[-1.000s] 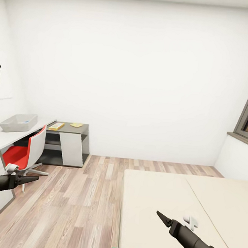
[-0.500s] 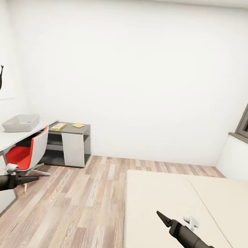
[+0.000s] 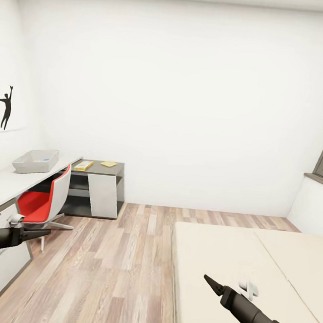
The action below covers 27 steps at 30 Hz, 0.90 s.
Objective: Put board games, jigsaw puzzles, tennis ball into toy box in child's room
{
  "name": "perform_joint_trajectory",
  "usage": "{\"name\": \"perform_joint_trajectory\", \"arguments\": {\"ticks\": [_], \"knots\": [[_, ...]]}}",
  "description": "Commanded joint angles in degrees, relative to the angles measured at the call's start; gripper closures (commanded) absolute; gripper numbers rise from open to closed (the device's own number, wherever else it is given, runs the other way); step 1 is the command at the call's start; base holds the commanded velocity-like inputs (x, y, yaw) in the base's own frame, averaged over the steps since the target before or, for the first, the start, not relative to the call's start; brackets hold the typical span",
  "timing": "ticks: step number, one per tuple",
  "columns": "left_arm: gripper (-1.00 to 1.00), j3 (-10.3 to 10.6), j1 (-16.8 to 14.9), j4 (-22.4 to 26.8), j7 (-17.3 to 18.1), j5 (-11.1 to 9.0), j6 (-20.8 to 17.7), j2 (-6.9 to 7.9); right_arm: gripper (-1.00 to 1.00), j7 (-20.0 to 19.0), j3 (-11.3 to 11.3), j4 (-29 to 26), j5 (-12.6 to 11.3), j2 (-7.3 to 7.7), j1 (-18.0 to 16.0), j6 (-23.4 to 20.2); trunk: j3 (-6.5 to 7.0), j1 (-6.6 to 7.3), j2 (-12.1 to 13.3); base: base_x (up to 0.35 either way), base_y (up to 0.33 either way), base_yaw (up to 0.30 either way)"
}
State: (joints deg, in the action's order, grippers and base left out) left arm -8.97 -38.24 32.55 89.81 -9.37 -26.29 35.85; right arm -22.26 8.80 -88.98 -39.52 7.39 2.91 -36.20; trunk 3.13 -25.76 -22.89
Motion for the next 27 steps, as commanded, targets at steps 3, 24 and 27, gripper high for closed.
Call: {"name": "perform_joint_trajectory", "arguments": {"ticks": [3,24,27], "knots": [[-1.0,-0.02,0.0,-0.03,0.19,-0.03,-0.61,0.01,-1.0,-0.08,0.08,-0.06,-0.21,-0.01,0.02,-0.36,-0.01,-0.02,-0.03,0.0,0.281,0.0],[-1.0,-0.08,0.0,-0.03,0.19,-0.03,-0.61,0.03,-1.0,-0.08,0.08,-0.06,-0.16,-0.02,0.01,-0.36,-0.01,-0.02,-0.03,0.0,0.279,0.0],[-1.0,-0.08,0.0,-0.03,0.19,-0.03,-0.61,0.01,-1.0,-0.09,0.08,-0.06,-0.18,-0.04,0.01,-0.36,-0.01,-0.02,-0.03,0.005,0.282,-0.008]]}}
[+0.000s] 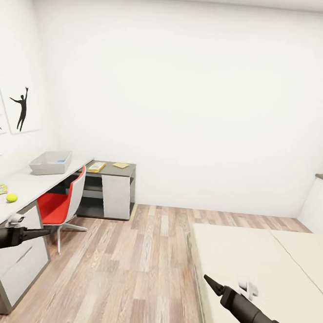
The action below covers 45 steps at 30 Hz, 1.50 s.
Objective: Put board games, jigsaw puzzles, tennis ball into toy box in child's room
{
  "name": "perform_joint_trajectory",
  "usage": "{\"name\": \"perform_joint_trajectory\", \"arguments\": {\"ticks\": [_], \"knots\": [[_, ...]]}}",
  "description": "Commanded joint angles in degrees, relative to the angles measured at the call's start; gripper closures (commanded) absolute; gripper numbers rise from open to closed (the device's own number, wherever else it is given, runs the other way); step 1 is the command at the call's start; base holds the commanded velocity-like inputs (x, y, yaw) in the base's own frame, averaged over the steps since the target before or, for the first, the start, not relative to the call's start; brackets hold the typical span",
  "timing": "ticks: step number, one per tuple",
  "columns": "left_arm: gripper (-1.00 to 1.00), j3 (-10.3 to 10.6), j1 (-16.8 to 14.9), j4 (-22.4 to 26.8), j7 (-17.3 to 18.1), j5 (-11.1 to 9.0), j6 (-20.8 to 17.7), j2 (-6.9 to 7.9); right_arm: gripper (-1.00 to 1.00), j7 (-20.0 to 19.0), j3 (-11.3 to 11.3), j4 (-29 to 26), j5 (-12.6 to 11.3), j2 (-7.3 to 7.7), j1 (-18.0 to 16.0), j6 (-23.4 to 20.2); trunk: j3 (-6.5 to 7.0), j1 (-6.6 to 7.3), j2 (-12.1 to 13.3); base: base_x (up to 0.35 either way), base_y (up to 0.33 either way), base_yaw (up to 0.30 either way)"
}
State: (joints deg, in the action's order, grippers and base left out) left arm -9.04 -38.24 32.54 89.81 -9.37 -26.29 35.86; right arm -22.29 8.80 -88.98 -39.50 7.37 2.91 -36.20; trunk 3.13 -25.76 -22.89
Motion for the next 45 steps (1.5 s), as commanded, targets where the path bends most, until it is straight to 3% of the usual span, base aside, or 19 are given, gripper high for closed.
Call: {"name": "perform_joint_trajectory", "arguments": {"ticks": [1,30,45], "knots": [[-1.0,0.0,0.01,-0.02,0.19,-0.03,-0.61,0.01,-1.0,-0.06,0.08,-0.06,-0.21,-0.01,0.01,-0.36,-0.01,-0.02,-0.03,0.027,0.283,-0.053],[-1.0,-0.01,0.01,-0.02,0.19,-0.03,-0.61,0.06,-1.0,-0.04,0.08,-0.06,-0.33,-0.01,0.01,-0.36,0.91,-0.02,-0.03,0.041,0.283,-0.248],[-1.0,-0.01,0.01,-0.02,0.19,-0.03,-0.61,0.03,-1.0,-0.05,0.08,-0.06,-0.4,-0.03,0.03,-0.29,1.59,-0.02,-0.03,0.192,0.214,-0.267]]}}
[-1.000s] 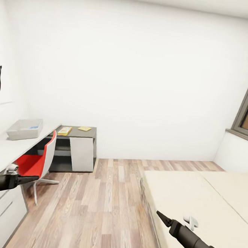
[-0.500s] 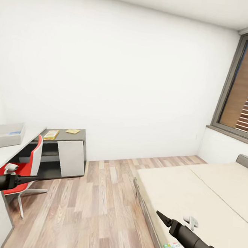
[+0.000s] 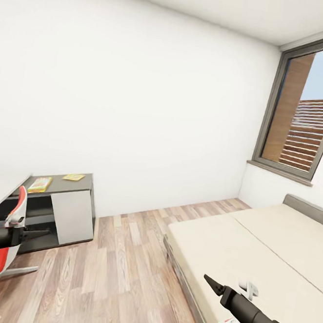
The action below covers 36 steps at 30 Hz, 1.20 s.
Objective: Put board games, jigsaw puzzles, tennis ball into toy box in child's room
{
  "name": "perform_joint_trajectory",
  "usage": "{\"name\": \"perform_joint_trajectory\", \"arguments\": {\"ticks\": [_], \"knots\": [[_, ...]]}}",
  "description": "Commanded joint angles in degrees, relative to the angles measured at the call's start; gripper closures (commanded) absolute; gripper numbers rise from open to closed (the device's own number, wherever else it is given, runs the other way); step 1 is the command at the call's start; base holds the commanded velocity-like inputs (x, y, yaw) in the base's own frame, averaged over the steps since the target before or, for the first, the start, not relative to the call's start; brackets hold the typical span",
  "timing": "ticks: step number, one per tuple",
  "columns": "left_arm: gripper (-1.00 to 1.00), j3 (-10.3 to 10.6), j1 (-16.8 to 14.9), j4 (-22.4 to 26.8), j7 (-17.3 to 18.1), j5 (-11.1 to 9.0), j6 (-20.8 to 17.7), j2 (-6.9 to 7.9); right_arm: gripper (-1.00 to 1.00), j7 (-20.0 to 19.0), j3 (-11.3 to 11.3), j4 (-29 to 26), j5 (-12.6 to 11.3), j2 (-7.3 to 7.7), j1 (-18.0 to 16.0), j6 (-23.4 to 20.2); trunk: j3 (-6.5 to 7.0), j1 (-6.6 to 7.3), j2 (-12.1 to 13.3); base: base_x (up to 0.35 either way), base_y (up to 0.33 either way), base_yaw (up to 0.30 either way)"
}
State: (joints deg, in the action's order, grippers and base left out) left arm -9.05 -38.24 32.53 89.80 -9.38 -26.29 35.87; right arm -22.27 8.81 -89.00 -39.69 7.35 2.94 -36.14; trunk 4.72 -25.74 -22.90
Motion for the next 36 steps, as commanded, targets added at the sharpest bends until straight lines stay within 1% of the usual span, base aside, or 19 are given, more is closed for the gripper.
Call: {"name": "perform_joint_trajectory", "arguments": {"ticks": [1,8,36], "knots": [[-1.0,0.0,0.01,-0.01,0.2,-0.02,-0.61,0.0,-1.0,-0.08,0.07,-0.04,-0.21,0.01,-0.01,-0.35,0.04,-0.04,-0.02,0.167,0.093,-0.266],[-1.0,0.01,0.01,-0.01,0.2,-0.02,-0.61,0.01,-1.0,-0.06,0.07,-0.04,-0.27,0.0,-0.02,-0.34,0.37,-0.04,-0.02,0.072,0.032,-0.266],[-1.0,0.04,0.01,-0.01,0.2,-0.02,-0.61,-0.01,-1.0,-0.06,0.55,2.25,-0.72,0.03,-0.04,-0.34,1.68,-0.04,-0.02,0.002,0.009,-0.266]]}}
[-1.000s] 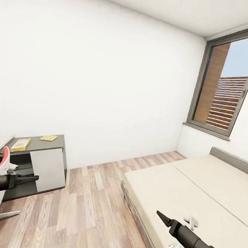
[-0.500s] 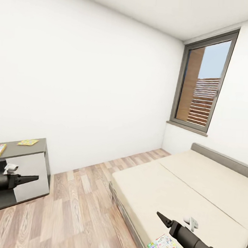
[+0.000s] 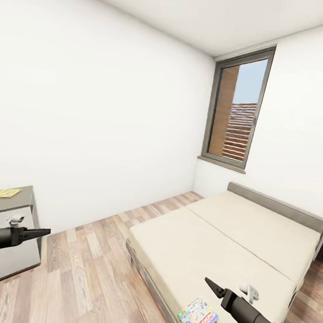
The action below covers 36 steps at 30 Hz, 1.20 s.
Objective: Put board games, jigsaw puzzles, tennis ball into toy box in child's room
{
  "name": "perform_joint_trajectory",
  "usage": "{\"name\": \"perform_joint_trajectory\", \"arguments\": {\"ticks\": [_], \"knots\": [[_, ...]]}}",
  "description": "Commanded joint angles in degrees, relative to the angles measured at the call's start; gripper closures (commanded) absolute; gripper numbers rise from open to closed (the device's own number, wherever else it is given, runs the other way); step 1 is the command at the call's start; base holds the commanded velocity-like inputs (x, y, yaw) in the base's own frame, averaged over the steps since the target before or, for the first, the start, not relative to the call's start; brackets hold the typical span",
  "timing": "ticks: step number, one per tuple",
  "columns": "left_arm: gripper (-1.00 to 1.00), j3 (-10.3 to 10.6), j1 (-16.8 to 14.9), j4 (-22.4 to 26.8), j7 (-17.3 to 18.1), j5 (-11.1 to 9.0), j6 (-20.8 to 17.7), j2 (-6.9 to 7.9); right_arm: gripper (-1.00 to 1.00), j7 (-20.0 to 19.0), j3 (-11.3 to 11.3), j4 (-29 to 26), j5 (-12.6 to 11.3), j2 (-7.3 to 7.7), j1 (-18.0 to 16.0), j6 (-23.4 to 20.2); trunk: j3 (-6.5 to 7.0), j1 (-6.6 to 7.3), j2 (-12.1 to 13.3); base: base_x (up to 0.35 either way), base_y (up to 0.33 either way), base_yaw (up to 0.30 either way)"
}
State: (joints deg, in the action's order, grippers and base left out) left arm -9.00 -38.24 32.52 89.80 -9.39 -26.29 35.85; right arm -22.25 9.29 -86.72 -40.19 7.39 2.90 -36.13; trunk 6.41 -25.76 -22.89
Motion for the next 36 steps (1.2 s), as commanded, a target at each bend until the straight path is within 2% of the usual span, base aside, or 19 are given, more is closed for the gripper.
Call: {"name": "perform_joint_trajectory", "arguments": {"ticks": [1,13,22,36], "knots": [[-1.0,-0.01,0.01,0.0,0.2,-0.01,-0.61,0.01,-1.0,-0.07,0.08,0.02,-0.22,-0.01,0.0,-0.35,0.04,-0.02,-0.03,0.0,0.09,-0.265],[-1.0,-0.04,0.01,0.0,0.2,-0.01,-0.61,0.01,-1.0,-0.07,0.11,0.23,-0.24,-0.01,0.0,-0.32,0.55,-0.02,-0.03,0.037,0.212,-0.234],[-1.0,-0.04,0.01,0.0,0.2,-0.01,-0.61,0.03,-1.0,-0.03,0.12,0.19,-0.03,-0.06,0.02,1.01,0.59,-0.02,-0.03,0.128,0.199,-0.028],[-1.0,-0.05,0.01,0.0,0.2,-0.01,-0.61,0.09,-1.0,0.02,0.1,0.22,-0.29,-0.01,0.01,2.14,0.64,-0.02,-0.03,0.03,0.015,-0.027]]}}
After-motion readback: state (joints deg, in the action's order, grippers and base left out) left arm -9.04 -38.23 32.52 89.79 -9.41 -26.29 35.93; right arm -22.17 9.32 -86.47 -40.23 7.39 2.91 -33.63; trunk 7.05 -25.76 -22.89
